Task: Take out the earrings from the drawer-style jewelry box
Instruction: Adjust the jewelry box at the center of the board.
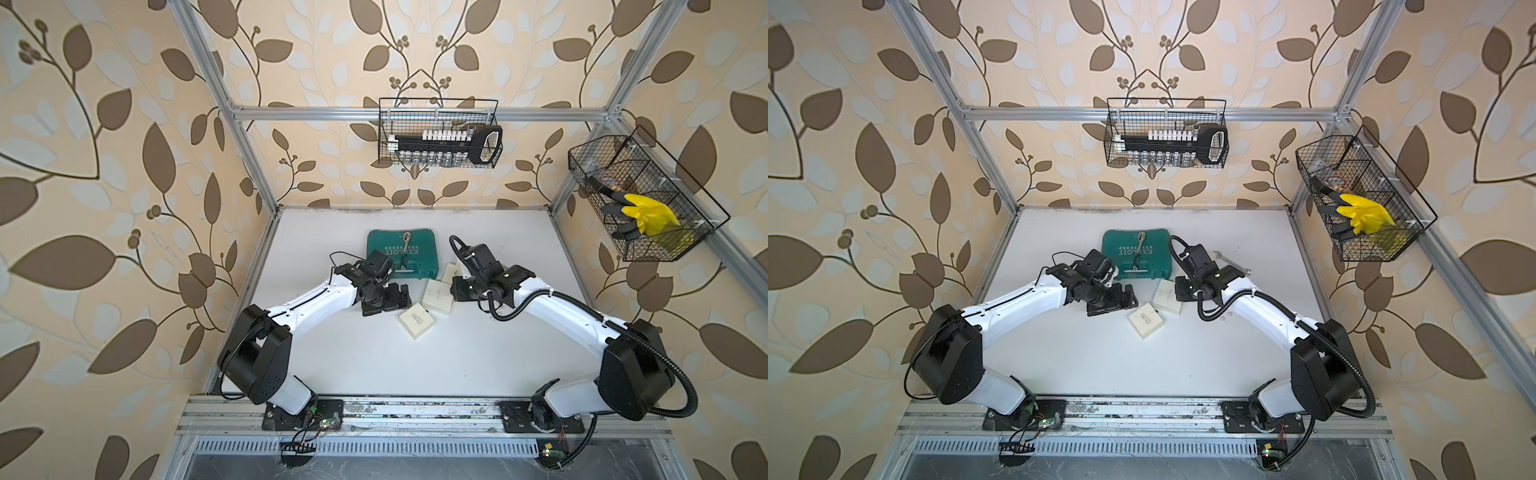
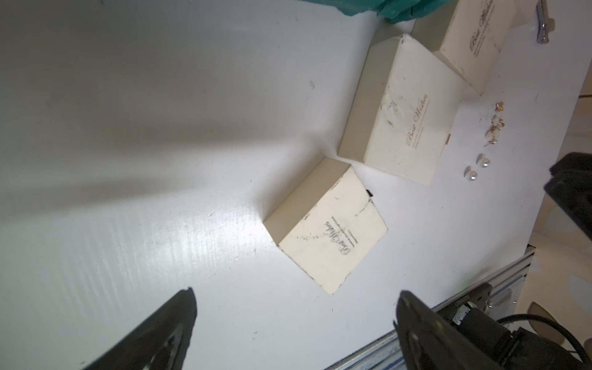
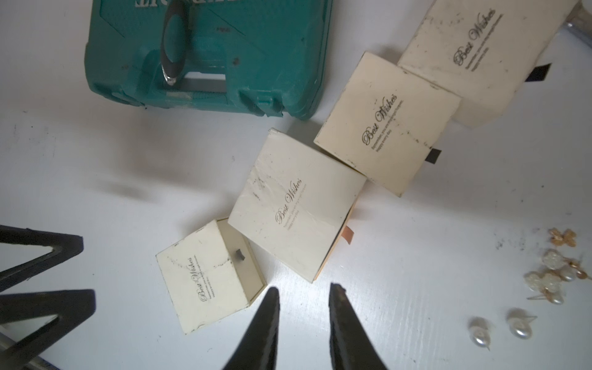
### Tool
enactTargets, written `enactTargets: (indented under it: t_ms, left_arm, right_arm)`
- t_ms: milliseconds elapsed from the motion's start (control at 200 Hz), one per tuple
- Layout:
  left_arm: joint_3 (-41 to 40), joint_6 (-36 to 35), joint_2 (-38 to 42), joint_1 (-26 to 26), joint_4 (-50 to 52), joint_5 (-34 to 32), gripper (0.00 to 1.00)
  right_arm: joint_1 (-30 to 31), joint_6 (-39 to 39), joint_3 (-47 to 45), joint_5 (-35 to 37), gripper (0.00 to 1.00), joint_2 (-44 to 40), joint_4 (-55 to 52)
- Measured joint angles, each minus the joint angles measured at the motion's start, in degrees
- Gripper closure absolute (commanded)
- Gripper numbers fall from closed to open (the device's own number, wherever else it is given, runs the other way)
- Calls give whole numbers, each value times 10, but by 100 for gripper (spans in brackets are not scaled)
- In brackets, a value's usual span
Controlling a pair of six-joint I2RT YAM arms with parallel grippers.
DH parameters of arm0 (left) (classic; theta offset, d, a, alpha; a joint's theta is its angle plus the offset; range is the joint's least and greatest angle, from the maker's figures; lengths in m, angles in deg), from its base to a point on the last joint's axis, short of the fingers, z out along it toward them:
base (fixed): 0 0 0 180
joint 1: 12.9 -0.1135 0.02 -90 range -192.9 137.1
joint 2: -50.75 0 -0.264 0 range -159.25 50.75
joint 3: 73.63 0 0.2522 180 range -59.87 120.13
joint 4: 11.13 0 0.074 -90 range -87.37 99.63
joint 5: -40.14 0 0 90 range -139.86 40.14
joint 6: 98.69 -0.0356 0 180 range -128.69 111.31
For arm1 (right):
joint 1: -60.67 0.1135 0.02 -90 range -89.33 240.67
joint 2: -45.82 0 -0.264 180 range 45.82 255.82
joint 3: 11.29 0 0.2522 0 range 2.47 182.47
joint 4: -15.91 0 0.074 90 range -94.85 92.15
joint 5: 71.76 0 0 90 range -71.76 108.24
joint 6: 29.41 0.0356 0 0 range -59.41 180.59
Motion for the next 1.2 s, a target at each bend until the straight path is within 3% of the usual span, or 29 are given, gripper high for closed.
enactTargets:
  t_ms: [390,625,825,1200]
  left_arm:
    - [-41,-17,16,0,-41,8,1]
    - [-78,-15,57,0,-78,10,1]
    - [-112,-15,57,0,-101,34,1]
    - [-119,-8,-35,3,-157,104,1]
  right_arm:
    - [10,38,3,-12,71,0,-26]
    - [10,42,76,-36,71,60,-71]
    - [12,53,82,-68,71,90,-92]
    - [48,70,88,-90,72,162,-96]
